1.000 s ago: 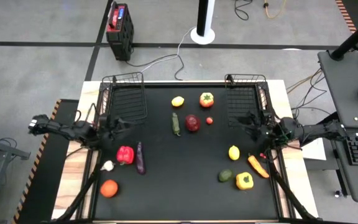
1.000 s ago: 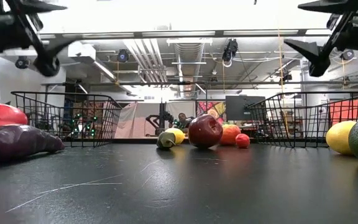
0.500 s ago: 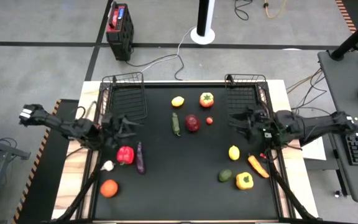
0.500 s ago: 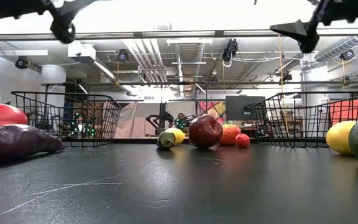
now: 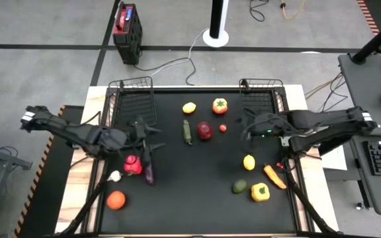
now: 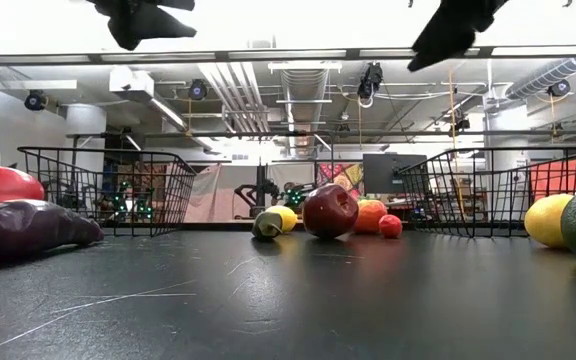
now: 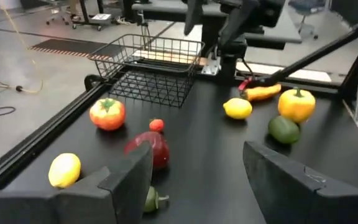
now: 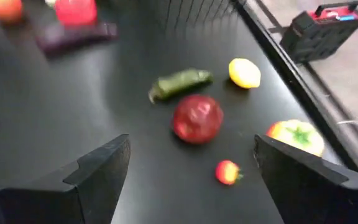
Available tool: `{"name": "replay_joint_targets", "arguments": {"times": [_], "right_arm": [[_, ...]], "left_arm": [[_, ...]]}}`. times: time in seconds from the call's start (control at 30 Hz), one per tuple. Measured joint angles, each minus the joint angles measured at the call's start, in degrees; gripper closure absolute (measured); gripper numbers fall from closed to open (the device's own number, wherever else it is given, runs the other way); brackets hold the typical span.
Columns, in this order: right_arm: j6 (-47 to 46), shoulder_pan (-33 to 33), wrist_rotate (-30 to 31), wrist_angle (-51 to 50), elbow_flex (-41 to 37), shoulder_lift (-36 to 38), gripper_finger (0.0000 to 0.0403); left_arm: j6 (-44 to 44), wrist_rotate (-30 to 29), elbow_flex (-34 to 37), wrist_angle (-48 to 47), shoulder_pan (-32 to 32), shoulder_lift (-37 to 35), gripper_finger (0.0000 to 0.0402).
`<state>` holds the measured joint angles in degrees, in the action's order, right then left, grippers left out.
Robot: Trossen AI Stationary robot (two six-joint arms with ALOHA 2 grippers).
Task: Sort produce into baskets
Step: Put the red apple into the right wire basket
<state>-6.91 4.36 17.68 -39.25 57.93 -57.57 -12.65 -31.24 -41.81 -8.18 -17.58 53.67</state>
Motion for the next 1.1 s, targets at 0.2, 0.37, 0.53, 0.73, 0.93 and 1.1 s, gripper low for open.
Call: {"name": "replay_joint_targets", "arguments": {"times": [0.2, 0.37, 0.53, 0.73, 0.93, 1.1], "right_arm": [[13.3, -0.4, 0.5, 0.6, 7.2, -10.1, 0.0071], [19.4, -3.4, 0.1, 0.5, 13.0, -19.0, 0.0071], [23.4, -9.6, -8.1, 0.6, 17.6, -26.8, 0.0071], [28.9, -15.1, -12.0, -1.7, 21.1, -34.4, 0.0071], [29.5, -17.9, -19.4, -4.5, 22.2, -39.8, 0.0071], [29.6, -18.7, -19.7, -4.5, 22.2, -42.9, 0.0071]], "left_arm": [[0.2, -3.8, 0.1, -0.3, 0.0, 1.9, 0.0168], [2.9, -8.2, 1.8, -0.6, 0.0, 0.6, 0.0168], [5.9, -8.9, 1.9, -0.5, 0.1, -1.2, 0.0168], [8.1, -8.9, 1.8, -0.5, 0.1, -2.3, 0.0168], [6.6, -8.4, 1.8, 1.5, 0.0, -2.3, 0.0168], [5.4, -7.2, 2.2, 3.1, 0.0, -1.2, 0.0168]]}}
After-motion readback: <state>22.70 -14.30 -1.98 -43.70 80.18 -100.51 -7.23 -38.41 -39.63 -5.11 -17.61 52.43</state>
